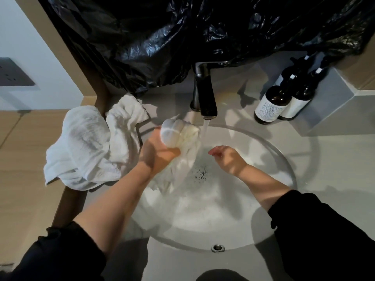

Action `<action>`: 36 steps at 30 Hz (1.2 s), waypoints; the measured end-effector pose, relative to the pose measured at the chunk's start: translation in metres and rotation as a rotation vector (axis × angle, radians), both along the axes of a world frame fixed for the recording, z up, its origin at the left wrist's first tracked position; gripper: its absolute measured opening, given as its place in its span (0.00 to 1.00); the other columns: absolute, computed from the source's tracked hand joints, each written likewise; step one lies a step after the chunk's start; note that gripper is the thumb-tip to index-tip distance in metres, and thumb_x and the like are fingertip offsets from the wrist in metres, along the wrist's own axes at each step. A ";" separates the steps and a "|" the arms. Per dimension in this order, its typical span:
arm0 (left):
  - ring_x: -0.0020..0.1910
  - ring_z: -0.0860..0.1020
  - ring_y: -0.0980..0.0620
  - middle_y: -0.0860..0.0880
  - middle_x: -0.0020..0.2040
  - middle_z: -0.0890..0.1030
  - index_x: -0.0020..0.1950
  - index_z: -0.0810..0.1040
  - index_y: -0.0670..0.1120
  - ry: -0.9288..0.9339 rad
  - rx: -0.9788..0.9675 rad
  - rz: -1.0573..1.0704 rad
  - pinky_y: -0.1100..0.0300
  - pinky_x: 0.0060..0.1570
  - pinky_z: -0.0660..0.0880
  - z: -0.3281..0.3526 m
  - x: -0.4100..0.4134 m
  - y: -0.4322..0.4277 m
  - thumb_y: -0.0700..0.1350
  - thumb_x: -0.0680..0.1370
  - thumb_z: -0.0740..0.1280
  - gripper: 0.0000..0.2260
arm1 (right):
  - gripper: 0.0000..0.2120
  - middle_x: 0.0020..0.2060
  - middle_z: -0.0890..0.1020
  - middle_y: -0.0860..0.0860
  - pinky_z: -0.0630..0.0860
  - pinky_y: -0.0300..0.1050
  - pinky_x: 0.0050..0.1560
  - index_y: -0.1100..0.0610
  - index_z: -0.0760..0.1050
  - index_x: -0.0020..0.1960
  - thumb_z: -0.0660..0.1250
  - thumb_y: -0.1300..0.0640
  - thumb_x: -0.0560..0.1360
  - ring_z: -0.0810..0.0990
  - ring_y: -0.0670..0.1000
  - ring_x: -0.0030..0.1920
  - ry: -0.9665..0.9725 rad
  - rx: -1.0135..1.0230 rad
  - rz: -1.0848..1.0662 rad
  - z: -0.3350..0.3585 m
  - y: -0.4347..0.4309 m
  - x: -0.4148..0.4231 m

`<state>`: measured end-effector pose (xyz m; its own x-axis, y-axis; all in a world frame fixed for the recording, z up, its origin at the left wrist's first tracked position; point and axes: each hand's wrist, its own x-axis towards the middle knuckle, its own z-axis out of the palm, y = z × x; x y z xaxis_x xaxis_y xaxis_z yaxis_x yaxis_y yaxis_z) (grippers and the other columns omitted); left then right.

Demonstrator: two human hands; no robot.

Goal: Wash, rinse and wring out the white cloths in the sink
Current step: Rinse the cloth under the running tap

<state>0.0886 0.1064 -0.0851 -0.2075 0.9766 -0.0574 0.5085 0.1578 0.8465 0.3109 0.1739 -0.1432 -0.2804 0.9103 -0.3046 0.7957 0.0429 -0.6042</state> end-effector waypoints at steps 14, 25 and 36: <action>0.52 0.78 0.44 0.44 0.53 0.78 0.64 0.73 0.39 0.168 -0.008 -0.044 0.51 0.54 0.77 -0.010 -0.017 0.005 0.42 0.67 0.77 0.27 | 0.17 0.64 0.75 0.58 0.70 0.46 0.65 0.64 0.70 0.67 0.56 0.68 0.80 0.75 0.57 0.63 -0.546 -0.090 0.331 -0.042 -0.024 -0.033; 0.51 0.78 0.46 0.48 0.50 0.77 0.62 0.74 0.38 0.123 -0.100 -0.053 0.64 0.48 0.74 -0.006 -0.019 0.006 0.41 0.68 0.77 0.25 | 0.20 0.69 0.72 0.56 0.64 0.43 0.70 0.60 0.69 0.70 0.53 0.69 0.80 0.70 0.55 0.69 -0.405 -0.108 0.252 -0.049 -0.019 -0.036; 0.52 0.78 0.48 0.48 0.53 0.78 0.63 0.74 0.41 0.133 -0.105 -0.068 0.54 0.55 0.77 -0.002 -0.016 0.003 0.60 0.60 0.70 0.36 | 0.15 0.62 0.77 0.58 0.70 0.47 0.66 0.61 0.75 0.64 0.55 0.58 0.82 0.75 0.58 0.62 -0.368 -0.041 0.337 -0.054 -0.015 -0.036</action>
